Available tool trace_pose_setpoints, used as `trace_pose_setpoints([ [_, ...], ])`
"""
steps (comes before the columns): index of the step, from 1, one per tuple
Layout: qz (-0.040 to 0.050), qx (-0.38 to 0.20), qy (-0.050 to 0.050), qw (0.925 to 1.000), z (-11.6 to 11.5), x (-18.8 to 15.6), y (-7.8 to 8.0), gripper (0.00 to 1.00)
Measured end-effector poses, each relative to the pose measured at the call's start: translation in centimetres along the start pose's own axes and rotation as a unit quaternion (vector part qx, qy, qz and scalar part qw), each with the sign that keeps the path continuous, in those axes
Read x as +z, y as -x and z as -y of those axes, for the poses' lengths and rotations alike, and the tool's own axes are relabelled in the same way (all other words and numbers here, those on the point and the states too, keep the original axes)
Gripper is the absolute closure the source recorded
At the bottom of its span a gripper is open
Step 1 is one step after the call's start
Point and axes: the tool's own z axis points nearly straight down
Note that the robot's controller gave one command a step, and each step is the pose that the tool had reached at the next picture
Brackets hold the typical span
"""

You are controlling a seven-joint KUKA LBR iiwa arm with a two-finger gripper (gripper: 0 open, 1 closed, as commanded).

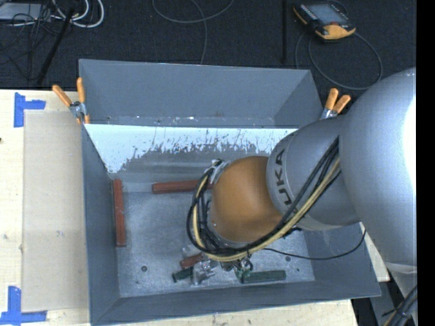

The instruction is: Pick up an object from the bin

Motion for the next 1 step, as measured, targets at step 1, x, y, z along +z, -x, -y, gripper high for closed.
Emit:
trace_pose_setpoints([
  [1, -0.0029, -0.018, -0.001, 0.9998, 0.75, -13.10, 0.68, 1.00],
])
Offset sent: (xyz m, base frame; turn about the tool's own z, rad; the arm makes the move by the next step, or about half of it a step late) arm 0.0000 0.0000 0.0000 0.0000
